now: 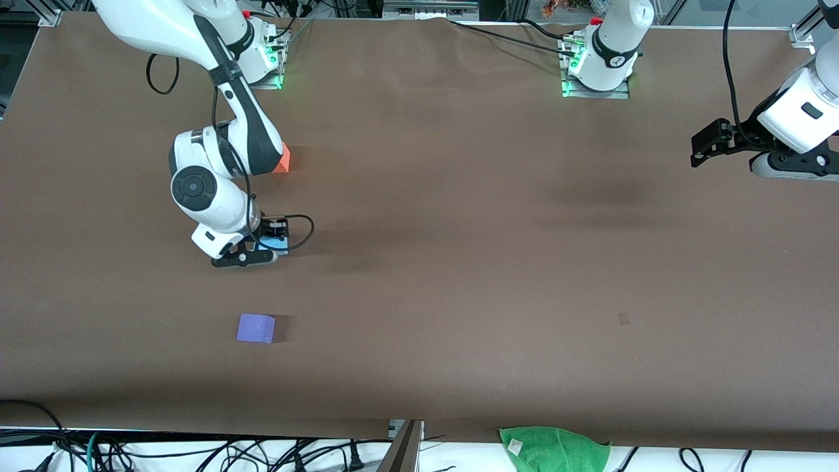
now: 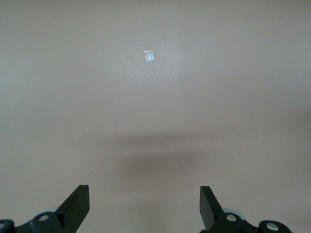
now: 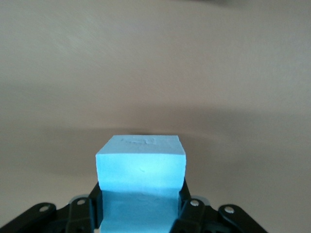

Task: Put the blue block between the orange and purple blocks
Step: 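Carry the light-blue cube with the right gripper toward the orange cube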

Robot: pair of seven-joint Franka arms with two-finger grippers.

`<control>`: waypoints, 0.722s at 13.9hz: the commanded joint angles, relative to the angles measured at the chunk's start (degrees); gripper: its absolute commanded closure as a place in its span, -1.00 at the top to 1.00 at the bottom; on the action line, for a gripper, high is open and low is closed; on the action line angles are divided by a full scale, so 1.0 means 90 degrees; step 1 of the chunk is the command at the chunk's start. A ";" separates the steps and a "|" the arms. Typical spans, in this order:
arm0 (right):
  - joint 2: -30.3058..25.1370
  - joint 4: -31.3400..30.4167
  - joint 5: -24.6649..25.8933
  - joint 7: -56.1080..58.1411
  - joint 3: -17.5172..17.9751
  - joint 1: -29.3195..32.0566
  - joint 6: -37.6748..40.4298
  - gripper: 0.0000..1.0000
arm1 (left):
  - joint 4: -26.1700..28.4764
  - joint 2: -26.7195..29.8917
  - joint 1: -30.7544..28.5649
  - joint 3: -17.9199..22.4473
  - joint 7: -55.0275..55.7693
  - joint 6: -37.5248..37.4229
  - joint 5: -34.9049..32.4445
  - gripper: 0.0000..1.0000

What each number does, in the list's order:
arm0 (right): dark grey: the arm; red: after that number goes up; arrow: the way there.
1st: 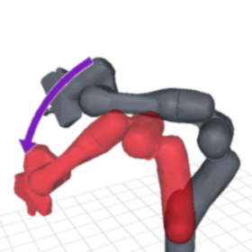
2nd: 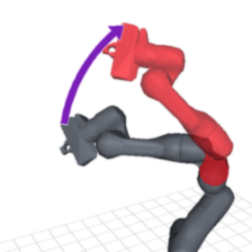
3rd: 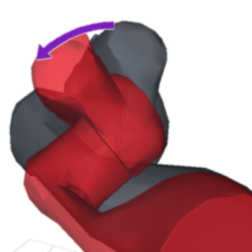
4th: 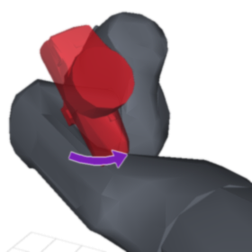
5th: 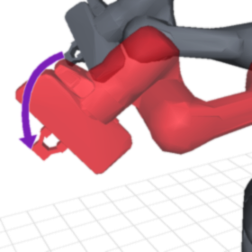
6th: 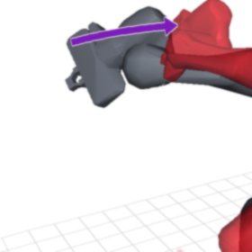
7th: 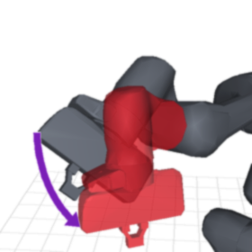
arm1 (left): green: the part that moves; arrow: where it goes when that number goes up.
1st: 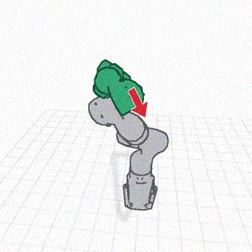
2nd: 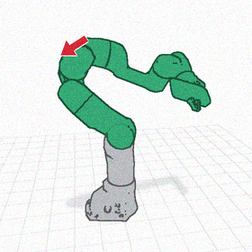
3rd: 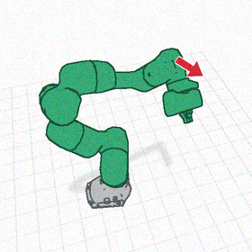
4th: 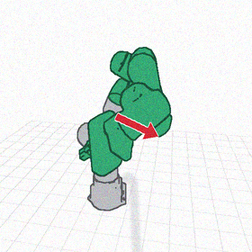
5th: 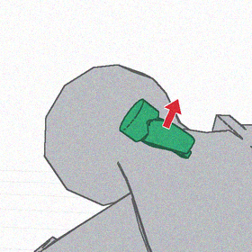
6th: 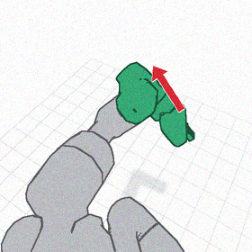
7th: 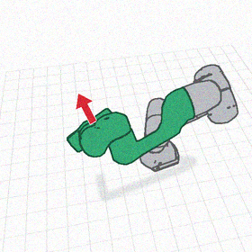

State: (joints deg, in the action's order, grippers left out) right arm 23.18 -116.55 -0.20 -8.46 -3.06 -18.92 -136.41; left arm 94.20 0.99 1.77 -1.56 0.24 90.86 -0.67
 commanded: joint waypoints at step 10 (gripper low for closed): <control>0.0032 -0.0742 -0.0095 0.0081 0.0047 0.0198 -0.0986 -0.26 | -0.0017 0.0036 0.0018 0.0026 -0.0086 0.0012 -0.0013 1.00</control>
State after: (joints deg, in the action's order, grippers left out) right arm 23.67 -122.11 -0.22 -8.43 -2.98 -18.56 -144.02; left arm 94.20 0.99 1.77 -1.56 0.24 90.86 -0.67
